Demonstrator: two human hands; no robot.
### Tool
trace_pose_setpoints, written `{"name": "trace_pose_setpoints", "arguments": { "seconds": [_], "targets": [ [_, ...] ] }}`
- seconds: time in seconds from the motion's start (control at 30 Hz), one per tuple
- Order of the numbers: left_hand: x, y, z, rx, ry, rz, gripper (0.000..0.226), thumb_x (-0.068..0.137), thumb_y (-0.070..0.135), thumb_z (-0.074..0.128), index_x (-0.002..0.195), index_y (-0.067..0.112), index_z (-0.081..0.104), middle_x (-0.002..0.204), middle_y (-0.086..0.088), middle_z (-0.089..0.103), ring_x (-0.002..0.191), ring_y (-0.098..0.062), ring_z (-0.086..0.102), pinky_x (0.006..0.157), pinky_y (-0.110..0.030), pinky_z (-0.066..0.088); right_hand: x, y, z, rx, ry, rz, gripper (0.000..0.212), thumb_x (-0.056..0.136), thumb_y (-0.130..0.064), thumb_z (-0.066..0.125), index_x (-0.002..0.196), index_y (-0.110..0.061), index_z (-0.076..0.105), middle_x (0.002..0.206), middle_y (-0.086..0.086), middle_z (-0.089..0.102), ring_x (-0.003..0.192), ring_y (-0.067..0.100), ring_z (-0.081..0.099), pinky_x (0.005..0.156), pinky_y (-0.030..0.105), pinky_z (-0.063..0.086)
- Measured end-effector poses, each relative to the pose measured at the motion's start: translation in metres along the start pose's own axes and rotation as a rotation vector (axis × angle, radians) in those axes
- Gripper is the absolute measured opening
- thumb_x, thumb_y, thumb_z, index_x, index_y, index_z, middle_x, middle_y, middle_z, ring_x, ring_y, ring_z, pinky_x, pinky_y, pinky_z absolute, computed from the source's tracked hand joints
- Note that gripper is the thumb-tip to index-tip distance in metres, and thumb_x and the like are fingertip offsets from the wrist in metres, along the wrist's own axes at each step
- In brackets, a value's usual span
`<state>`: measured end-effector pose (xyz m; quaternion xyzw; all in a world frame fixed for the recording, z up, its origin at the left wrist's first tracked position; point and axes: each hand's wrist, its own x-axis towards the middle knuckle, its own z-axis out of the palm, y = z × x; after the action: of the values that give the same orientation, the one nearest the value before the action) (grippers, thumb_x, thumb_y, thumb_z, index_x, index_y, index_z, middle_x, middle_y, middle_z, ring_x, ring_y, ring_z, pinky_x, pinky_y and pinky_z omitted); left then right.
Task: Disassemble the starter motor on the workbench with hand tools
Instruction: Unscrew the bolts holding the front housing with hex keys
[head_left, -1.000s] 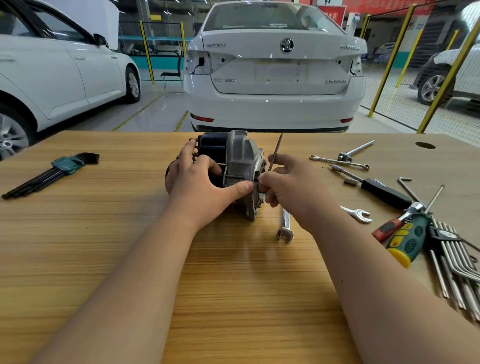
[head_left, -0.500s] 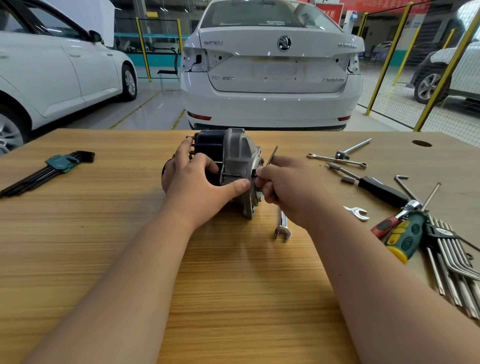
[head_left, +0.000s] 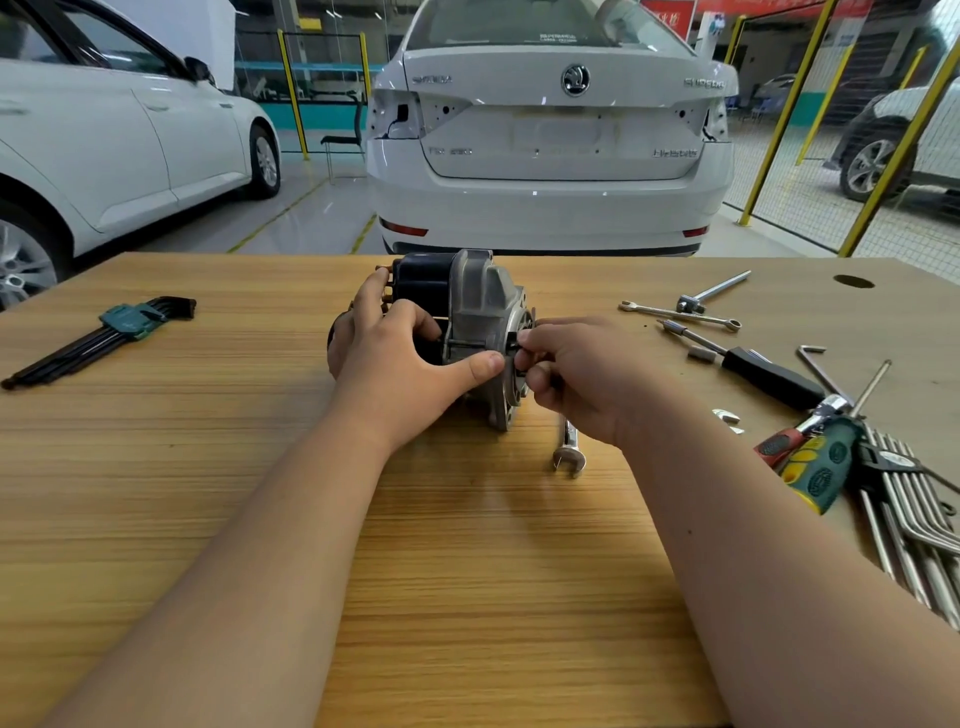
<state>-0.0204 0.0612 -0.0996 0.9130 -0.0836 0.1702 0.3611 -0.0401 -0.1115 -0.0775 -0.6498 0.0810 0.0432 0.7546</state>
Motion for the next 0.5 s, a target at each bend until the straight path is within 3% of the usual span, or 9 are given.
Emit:
{"name": "trace_pose_setpoints", "arguments": {
  "seconds": [0.3,0.43,0.5],
  "targets": [
    [0.0003,-0.0013,0.0002,0.015,0.001,0.002,0.056,0.051,0.079,0.061,0.084,0.036,0.046,0.158,0.017,0.009,0.142,-0.018,0.013,0.112,-0.043,0.022,-0.0036,0.0038,0.0000,-0.048,-0.037,-0.116,0.007,0.094,-0.007,0.056,0.100,-0.006,0.060,0.060,0.001,0.062,0.044,0.007,0.052,0.044,0.019,0.041],
    [0.0007,-0.0008,0.0005,0.016,-0.002,-0.003,0.055,0.052,0.078,0.062,0.082,0.035,0.045,0.159,0.016,0.009,0.142,-0.018,0.013,0.113,-0.044,0.022,-0.0030,0.0064,0.0012,-0.242,0.061,-0.250,0.051,0.093,-0.007,0.059,0.140,-0.014,0.040,0.055,-0.002,0.064,0.045,0.010,0.057,0.044,0.022,0.044],
    [0.0005,-0.0009,0.0005,0.016,-0.002,0.000,0.052,0.055,0.076,0.065,0.081,0.036,0.044,0.159,0.015,0.009,0.142,-0.018,0.012,0.113,-0.044,0.023,-0.0035,0.0073,0.0010,-0.313,0.073,-0.307,0.054,0.092,-0.008,0.058,0.142,-0.013,0.038,0.059,-0.001,0.065,0.046,0.010,0.059,0.044,0.021,0.045]
  ]
}}
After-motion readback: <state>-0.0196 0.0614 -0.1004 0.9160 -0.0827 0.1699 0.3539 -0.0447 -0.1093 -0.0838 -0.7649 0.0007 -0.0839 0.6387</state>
